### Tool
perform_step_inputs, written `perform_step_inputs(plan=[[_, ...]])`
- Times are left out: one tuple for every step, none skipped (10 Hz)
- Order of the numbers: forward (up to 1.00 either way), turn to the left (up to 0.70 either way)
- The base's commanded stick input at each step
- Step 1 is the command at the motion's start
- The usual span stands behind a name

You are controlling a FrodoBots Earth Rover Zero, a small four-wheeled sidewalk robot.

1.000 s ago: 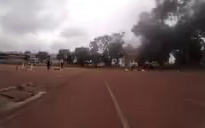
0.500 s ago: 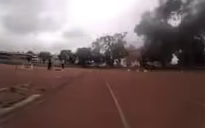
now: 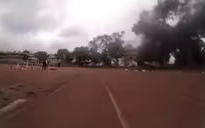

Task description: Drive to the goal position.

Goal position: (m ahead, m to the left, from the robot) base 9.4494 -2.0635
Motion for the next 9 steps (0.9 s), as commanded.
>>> perform_step_inputs(plan=[[0.70, 0.00], [0.70, 0.00], [0.70, 0.00], [0.70, 0.00], [0.70, 0.00], [0.70, 0.06], [0.70, 0.04], [0.70, 0.02], [0.70, 0.00]])
